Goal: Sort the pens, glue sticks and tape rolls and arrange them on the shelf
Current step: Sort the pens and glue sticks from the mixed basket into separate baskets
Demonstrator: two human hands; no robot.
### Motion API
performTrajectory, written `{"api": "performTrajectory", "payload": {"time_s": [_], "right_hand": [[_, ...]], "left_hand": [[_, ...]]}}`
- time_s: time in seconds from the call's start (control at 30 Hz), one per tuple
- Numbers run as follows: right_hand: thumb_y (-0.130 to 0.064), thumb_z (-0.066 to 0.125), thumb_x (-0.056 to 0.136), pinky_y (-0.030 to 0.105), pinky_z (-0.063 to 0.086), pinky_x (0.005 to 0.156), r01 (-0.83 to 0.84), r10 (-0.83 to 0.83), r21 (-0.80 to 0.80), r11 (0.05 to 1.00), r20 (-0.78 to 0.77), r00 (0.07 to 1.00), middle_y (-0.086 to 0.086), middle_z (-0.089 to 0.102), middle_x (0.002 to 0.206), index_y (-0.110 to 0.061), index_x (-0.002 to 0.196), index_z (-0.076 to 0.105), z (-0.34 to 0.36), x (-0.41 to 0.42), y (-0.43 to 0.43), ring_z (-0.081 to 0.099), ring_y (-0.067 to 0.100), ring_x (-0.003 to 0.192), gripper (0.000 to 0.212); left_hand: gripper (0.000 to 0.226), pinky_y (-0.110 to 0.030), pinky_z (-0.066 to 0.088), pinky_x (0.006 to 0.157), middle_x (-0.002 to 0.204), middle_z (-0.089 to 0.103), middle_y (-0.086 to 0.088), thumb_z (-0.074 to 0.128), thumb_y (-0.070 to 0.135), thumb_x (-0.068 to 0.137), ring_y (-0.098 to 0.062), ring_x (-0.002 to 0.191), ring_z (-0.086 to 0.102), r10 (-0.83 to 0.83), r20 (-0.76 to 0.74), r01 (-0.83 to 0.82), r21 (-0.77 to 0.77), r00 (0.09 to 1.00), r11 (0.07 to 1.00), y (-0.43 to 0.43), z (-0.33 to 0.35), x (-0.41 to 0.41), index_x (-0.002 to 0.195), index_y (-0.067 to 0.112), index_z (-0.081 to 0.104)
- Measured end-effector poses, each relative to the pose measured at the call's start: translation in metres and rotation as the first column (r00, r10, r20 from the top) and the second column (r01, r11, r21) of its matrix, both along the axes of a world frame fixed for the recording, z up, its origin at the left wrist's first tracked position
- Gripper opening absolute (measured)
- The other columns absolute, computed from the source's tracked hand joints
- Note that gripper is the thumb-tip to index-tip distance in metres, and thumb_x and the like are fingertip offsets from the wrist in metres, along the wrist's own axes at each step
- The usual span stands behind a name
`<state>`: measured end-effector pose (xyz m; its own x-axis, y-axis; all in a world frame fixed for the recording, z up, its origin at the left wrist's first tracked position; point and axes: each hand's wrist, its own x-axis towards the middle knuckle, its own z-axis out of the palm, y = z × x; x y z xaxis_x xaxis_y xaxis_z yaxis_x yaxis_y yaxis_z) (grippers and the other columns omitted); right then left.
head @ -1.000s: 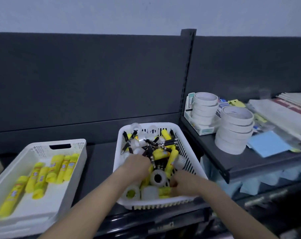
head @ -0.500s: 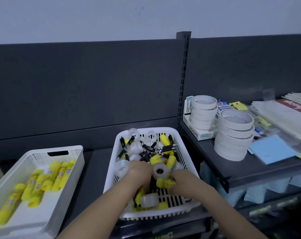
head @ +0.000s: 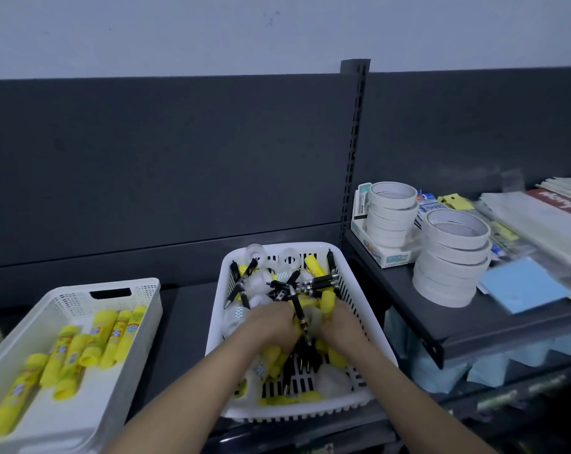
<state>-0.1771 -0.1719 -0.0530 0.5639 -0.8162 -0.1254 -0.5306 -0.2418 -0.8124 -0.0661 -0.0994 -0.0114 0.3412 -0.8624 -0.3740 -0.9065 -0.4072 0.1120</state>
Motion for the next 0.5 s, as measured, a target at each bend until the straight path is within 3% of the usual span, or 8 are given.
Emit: {"api": "performTrajectory", "payload": {"time_s": [0.07, 0.1, 0.23, 0.3, 0.37, 0.5], "right_hand": [[-0.043, 0.060, 0.074, 0.032, 0.049, 0.063, 0.040, -0.043, 0.073, 0.997, 0.035, 0.998, 0.001, 0.064, 0.070, -0.008, 0.081, 0.056, -0.005, -0.003, -0.003, 0.060, 0.017, 0.065, 0.035], [-0.039, 0.064, 0.074, 0.032, 0.052, 0.065, 0.041, -0.045, 0.093, 0.995, 0.041, 0.998, 0.003, 0.067, 0.077, -0.008, 0.088, 0.060, -0.002, -0.006, -0.002, 0.063, 0.018, 0.070, 0.034], [0.002, 0.060, 0.079, 0.026, 0.049, 0.053, 0.023, -0.029, 0.140, 0.990, 0.040, 0.999, 0.004, 0.050, 0.074, -0.005, 0.088, 0.046, 0.030, -0.022, 0.010, 0.050, 0.015, 0.062, 0.018], [0.005, 0.056, 0.084, 0.019, 0.042, 0.054, -0.006, -0.015, 0.180, 0.984, 0.118, 0.993, 0.001, 0.047, 0.077, -0.010, 0.099, 0.042, 0.045, -0.029, 0.013, 0.048, 0.010, 0.065, 0.026], [0.005, 0.055, 0.085, 0.021, 0.042, 0.061, -0.063, 0.032, 0.195, 0.979, 0.160, 0.987, 0.003, 0.051, 0.080, -0.008, 0.104, 0.045, 0.055, -0.035, 0.013, 0.050, 0.013, 0.070, 0.025], [0.004, 0.057, 0.084, 0.030, 0.039, 0.070, -0.105, 0.064, 0.257, 0.961, 0.162, 0.985, 0.011, 0.049, 0.080, -0.008, 0.086, 0.053, 0.059, -0.033, 0.015, 0.048, 0.020, 0.076, 0.013]], "left_hand": [[0.029, -0.025, 0.036, 0.054, 0.073, 0.041, 0.001, 0.066, 0.012, 0.076, -0.023, 0.079, 0.053, 0.005, -0.076, -0.008, -0.040, 0.997, 0.999, 0.001, 0.000, 0.004, 0.071, 0.015, 0.038], [0.033, -0.024, 0.035, 0.053, 0.072, 0.040, 0.003, 0.067, 0.013, 0.075, -0.021, 0.078, 0.050, 0.009, -0.109, -0.015, -0.061, 0.994, 0.998, 0.002, 0.000, 0.007, 0.068, 0.017, 0.035], [0.035, -0.024, 0.034, 0.053, 0.070, 0.041, 0.004, 0.070, 0.011, 0.074, -0.018, 0.074, 0.046, 0.005, -0.219, -0.053, -0.213, 0.976, 0.976, 0.010, 0.006, 0.018, 0.067, 0.019, 0.036], [0.023, -0.027, 0.037, 0.058, 0.075, 0.050, 0.000, 0.069, 0.007, 0.075, -0.021, 0.076, 0.050, -0.017, -0.228, -0.051, -0.291, 0.974, 0.955, 0.014, 0.011, 0.022, 0.076, 0.015, 0.047], [0.021, -0.025, 0.042, 0.066, 0.093, 0.061, -0.007, 0.063, -0.002, 0.077, -0.025, 0.089, 0.057, -0.020, -0.238, -0.068, -0.355, 0.971, 0.933, 0.016, 0.018, 0.025, 0.094, 0.011, 0.061], [0.027, -0.031, 0.051, 0.081, 0.109, 0.065, -0.008, 0.063, 0.005, 0.080, -0.024, 0.100, 0.059, -0.081, -0.156, 0.034, -0.281, 0.984, 0.959, 0.019, 0.023, 0.026, 0.107, 0.008, 0.066]]}}
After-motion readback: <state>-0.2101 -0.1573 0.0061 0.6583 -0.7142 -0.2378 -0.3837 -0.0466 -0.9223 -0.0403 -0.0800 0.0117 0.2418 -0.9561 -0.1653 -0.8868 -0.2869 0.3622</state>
